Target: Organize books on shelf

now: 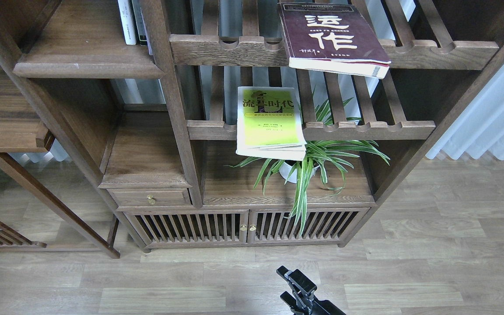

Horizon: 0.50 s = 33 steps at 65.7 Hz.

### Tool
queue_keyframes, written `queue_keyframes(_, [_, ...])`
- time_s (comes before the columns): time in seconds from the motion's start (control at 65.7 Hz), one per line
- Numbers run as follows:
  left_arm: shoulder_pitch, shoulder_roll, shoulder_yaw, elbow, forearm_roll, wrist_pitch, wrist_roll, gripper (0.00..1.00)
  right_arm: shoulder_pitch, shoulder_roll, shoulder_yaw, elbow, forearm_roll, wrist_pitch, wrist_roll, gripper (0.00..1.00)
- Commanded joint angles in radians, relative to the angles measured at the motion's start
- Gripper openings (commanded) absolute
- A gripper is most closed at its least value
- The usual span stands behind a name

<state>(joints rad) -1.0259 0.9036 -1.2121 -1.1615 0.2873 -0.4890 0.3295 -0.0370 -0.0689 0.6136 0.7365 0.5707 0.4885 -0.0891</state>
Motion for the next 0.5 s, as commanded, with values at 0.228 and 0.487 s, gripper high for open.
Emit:
queue_keyframes(0.228, [-0.112,-0.189,0.010,0.140,0.205,0.000,-0.006,0.05,0.002,0.001,0.002,0.001,0.001,0.000,0.000,0.99])
queue_keyframes(0.487, [-0.221,-0.293,0.046,0.290,0.243,0.000,-0.009,0.05,0.005,0.001,0.002,0.001,0.001,0.000,-0.001,0.99])
